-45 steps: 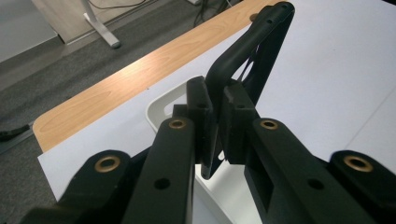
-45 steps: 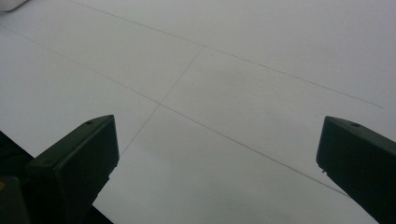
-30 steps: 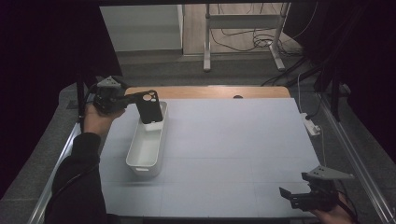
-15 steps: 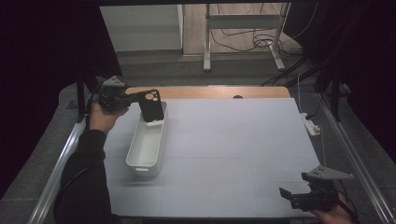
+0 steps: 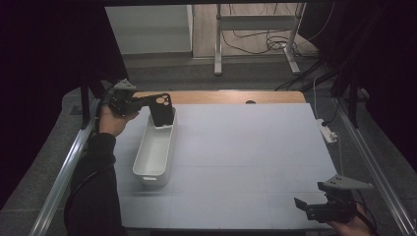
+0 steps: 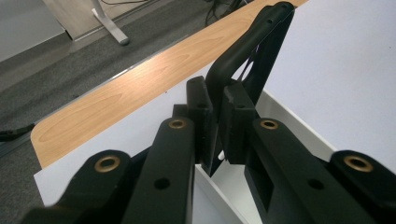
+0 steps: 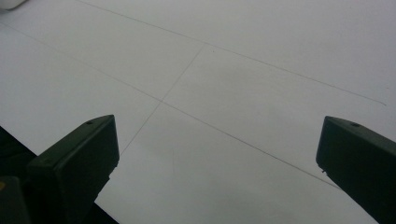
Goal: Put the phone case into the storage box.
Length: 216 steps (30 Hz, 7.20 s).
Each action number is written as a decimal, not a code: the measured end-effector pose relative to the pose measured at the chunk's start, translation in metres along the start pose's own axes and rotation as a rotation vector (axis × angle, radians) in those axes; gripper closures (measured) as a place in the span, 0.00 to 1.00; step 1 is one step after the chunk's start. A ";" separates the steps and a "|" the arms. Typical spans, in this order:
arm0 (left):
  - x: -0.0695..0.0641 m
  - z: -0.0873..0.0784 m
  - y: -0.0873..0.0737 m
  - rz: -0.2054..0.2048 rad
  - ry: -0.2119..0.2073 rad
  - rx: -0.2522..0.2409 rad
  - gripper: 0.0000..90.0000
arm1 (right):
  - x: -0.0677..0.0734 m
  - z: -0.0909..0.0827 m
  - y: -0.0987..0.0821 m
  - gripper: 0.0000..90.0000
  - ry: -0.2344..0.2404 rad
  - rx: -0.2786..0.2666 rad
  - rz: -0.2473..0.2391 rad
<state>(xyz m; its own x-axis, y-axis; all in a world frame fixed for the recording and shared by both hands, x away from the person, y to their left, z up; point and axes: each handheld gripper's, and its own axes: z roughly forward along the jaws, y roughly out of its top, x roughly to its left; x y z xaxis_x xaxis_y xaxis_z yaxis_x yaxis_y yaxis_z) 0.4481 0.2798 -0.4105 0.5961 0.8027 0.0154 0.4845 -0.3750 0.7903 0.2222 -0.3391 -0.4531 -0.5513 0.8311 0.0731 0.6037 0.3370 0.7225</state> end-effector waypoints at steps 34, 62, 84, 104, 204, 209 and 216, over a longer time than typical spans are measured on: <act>0.011 0.027 -0.010 0.013 0.051 -0.056 0.89 | 0.000 0.001 0.000 0.00 0.004 0.009 0.002; 0.013 0.029 -0.014 -0.117 0.072 -0.042 0.66 | 0.000 0.000 0.000 0.00 0.003 0.006 -0.002; 0.001 0.007 -0.027 -0.198 0.026 -0.002 0.27 | 0.001 0.000 0.000 0.00 0.006 0.002 -0.012; -0.025 -0.012 -0.039 -0.219 -0.006 -0.014 0.05 | 0.002 0.000 0.000 0.00 0.005 0.002 -0.013; -0.148 -0.080 -0.095 -0.150 -0.059 -0.070 0.00 | 0.002 0.000 0.000 0.00 0.025 0.010 -0.028; -0.153 -0.085 -0.100 -0.149 -0.062 -0.077 0.00 | 0.003 0.000 0.000 0.00 0.024 0.010 -0.028; -0.157 -0.095 -0.108 -0.155 -0.053 -0.083 0.00 | 0.003 0.000 0.000 0.00 0.023 0.011 -0.028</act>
<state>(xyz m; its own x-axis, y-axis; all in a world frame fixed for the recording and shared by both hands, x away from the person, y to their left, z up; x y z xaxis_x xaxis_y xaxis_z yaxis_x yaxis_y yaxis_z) 0.2414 0.2382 -0.4401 0.5524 0.8216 -0.1405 0.5200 -0.2080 0.8284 0.2208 -0.3363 -0.4531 -0.5809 0.8110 0.0687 0.5944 0.3651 0.7165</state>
